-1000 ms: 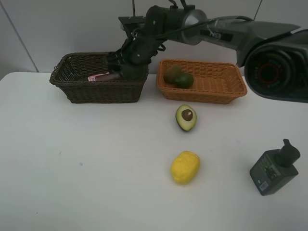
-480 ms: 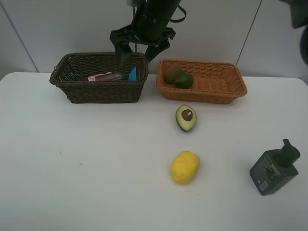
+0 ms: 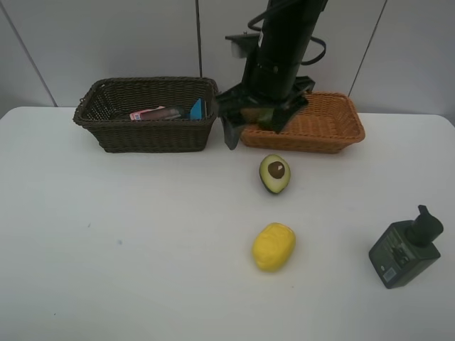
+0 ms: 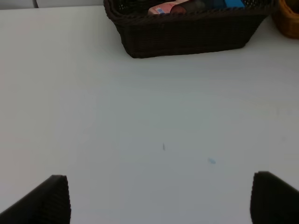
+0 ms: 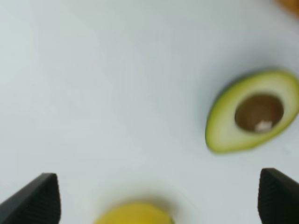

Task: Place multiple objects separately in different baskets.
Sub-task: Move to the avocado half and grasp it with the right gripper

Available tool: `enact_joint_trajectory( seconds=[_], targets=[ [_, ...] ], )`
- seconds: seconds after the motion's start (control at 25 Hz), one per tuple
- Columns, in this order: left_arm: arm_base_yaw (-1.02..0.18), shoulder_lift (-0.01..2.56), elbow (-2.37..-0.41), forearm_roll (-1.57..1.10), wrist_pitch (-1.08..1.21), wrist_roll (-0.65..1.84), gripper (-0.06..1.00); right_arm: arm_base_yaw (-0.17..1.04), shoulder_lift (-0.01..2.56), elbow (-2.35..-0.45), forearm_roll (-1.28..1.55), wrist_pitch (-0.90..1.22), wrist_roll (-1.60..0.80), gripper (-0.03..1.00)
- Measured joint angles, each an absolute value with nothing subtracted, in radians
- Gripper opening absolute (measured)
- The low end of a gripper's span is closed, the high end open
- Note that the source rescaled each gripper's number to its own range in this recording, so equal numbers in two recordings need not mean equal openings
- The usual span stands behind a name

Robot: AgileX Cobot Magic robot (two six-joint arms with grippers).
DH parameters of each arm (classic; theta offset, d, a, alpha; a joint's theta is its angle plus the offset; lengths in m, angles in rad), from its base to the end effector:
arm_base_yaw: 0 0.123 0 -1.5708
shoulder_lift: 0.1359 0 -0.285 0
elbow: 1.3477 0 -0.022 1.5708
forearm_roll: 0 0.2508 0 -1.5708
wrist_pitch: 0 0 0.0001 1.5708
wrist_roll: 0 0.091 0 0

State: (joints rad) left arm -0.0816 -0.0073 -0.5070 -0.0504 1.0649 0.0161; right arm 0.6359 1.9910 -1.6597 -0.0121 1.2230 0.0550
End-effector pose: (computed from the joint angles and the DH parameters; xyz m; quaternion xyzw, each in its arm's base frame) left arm -0.0073 -0.0034 0.2789 0.0427 0.8492 -0.0424 0.5246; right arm 0.3292 0.2417 0.2353 -0.2877 0.9563 0.0121 0.0507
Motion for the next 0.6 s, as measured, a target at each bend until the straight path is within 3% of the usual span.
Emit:
enact_joint_trajectory(
  seconds=[0.28, 0.6],
  targets=[
    [-0.082, -0.007, -0.507, -0.05, 1.065, 0.016, 1.0, 0.6, 1.991, -1.433, -0.016, 1.043, 0.066, 1.0],
    [-0.082, -0.007, -0.507, -0.05, 1.065, 0.016, 1.0, 0.495, 1.991, -1.33, -0.016, 0.809, 0.067, 1.0]
  ],
)
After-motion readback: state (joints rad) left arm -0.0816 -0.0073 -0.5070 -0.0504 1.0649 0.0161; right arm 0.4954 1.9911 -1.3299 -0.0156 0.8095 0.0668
